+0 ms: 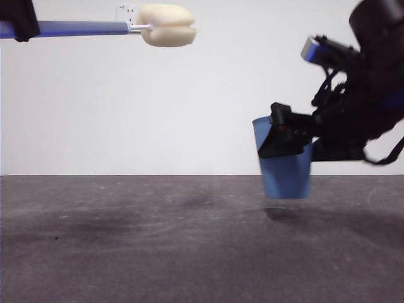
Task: Pick up the cup brush,pick up the cup,insert the brush into the cup,clean the cup,put the cup brush back,put the cup back to the fixed position on the table
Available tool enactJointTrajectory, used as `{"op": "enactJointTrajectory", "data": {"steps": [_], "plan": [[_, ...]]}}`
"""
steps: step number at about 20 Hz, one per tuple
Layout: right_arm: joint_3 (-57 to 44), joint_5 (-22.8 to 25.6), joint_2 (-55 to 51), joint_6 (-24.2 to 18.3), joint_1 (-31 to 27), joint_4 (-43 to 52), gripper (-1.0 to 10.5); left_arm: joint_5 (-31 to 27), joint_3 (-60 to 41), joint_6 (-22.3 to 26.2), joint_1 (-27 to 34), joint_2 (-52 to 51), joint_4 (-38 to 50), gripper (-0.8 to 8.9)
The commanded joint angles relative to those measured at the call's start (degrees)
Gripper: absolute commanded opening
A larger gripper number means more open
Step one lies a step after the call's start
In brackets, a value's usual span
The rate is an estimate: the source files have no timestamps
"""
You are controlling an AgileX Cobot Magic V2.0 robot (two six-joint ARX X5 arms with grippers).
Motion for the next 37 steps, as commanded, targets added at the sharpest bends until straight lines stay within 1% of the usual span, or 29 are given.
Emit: {"op": "enactJointTrajectory", "data": {"steps": [1,3,4,6,8,10,12,14,16,20,24,27,29,34,37], "plan": [[2.56,4.48,-6.82,-8.9,1.88,-17.0,-0.2,0.2,-0.26,6.8,0.13,0.7,-1.53,-0.09],[5.81,9.49,-10.99,-14.93,4.24,-29.35,-0.2,0.2,-0.26,9.55,0.13,1.64,-2.62,-0.09],[7.98,13.09,-12.39,-17.97,5.64,-34.69,-0.2,0.24,-0.26,11.13,0.11,2.36,-3.1,-0.09],[12.48,19.34,-13.11,-24.48,7.69,-43.71,-0.2,0.33,-0.26,14.58,0.04,3.69,-4.35,-0.09],[16.2,23.52,-13.09,-31.23,9.4,-50.99,-0.2,0.37,-0.26,17.46,-0.04,4.87,-5.22,-0.08],[18.08,27.3,-13.09,-36.85,10.91,-53.77,-0.2,0.74,-0.26,19.17,-0.04,5.75,-5.38,-0.09],[18.53,29.64,-13.09,-41.13,12.28,-54.64,-0.2,3.54,-0.26,20.39,-0.31,6.4,-5.29,-0.09],[18.53,30.97,-12.94,-44.85,13.92,-54.97,-0.2,4.48,-0.26,20.39,-1.66,6.91,-4.79,-0.08],[18.53,31.06,-12.9,-48.13,15.45,-54.93,-0.2,4.57,-0.26,20.39,-3.43,7.52,-4.68,-0.09],[18.53,33.66,-12.87,-50.73,16.92,-54.97,-0.2,4.55,-0.26,20.22,-6.16,9.81,-4.5,-0.08],[18.53,33.92,-12.87,-52.48,17.94,-56.59,-0.2,4.57,-0.26,18.32,-7.45,12.31,-2.01,-0.08],[18.53,34.27,-12.74,-54.64,19.67,-56.85,-0.2,4.59,-0.26,17.77,-8.22,13.75,-0.79,-0.09],[18.53,35.17,-12.59,-55.19,21.03,-56.81,-0.2,4.72,-0.26,17.77,-8.76,14.8,-0.81,-0.09],[18.53,35.3,-11.98,-56.02,23.37,-56.83,-0.2,5.14,-0.26,17.07,-10.36,16.11,1.46,-0.08],[18.53,35.3,-10.99,-56.04,25.11,-56.85,-0.2,7.08,-0.26,15.56,-11.34,16.44,3.96,-0.09]]}}
